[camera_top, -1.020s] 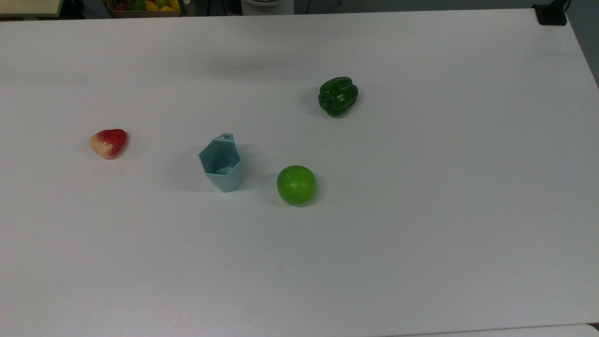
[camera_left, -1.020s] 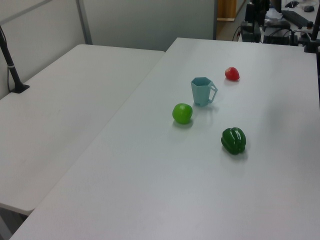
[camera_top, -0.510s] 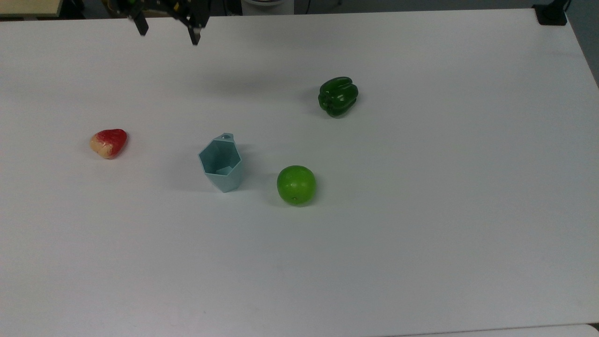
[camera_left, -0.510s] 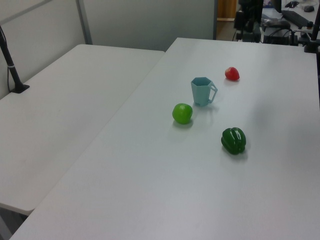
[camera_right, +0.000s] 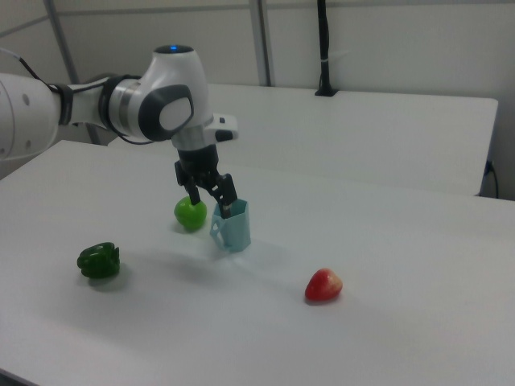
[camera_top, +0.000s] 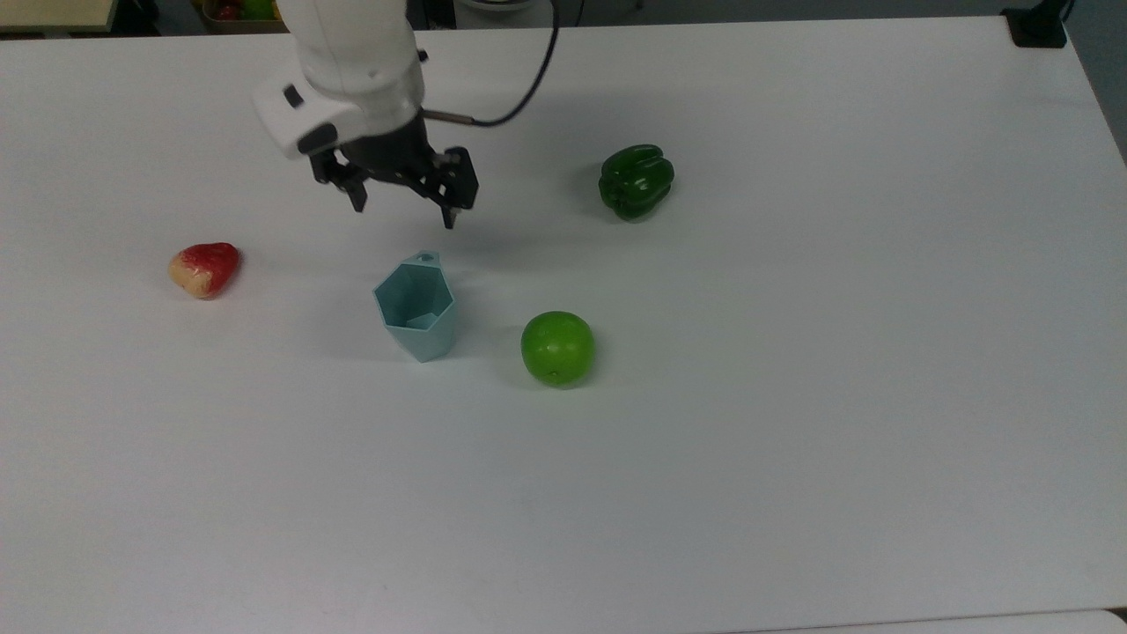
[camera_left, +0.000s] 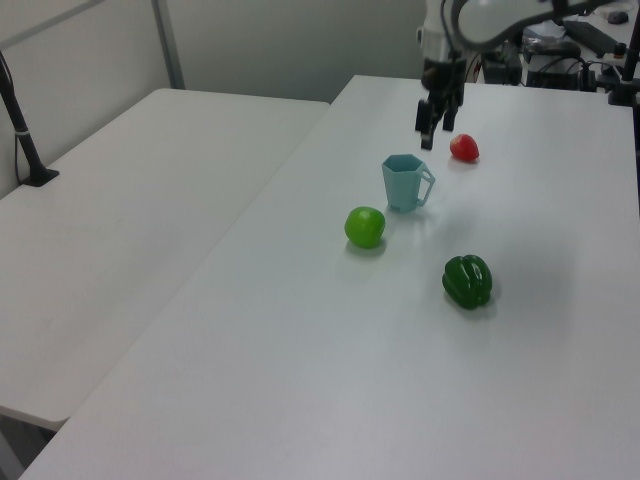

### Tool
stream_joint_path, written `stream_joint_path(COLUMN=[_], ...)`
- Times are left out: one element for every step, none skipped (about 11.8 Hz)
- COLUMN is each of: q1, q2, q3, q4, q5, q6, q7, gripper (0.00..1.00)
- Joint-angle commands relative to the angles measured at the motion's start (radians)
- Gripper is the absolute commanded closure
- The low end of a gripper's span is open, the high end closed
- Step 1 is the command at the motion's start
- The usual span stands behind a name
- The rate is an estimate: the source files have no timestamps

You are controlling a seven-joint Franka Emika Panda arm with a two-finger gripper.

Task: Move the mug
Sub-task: 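Move the gripper over the light blue mug's rim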

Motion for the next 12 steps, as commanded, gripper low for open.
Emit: stream_joint_path(q1=[0.006, 0.008, 0.008, 0.008, 0.008, 0.009, 0.012, 0.012, 0.012, 0.012, 0.012, 0.012], q2=[0.026, 0.023, 0.020, 0.018, -0.003, -0.035, -0.058, -0.058, -0.057, -0.058, -0.057, -0.057], q3=[0.011, 0.018, 0.025, 0.025, 0.026, 0.026, 0.026, 0.026, 0.026, 0.026, 0.026, 0.026], q4=[-0.077, -0.108, -0.135, -0.164, -0.209, -0.274, -0.324, -0.333, -0.333, -0.333, -0.332, -0.329], q5=[-0.019, -0.028, -0.028, -0.031, -0.033, -0.033, -0.031, -0.033, -0.033, -0.033, -0.033, -0.033], q6=[0.092, 0.123, 0.146, 0.183, 0.247, 0.325, 0.389, 0.414, 0.415, 0.415, 0.418, 0.418], q7=[0.018, 0.018, 0.018, 0.018, 0.018, 0.018, 0.018, 0.018, 0.018, 0.018, 0.018, 0.018], gripper=[0.00, 0.01, 0.03, 0.07, 0.10, 0.10, 0.10, 0.14, 0.20, 0.24, 0.29, 0.35])
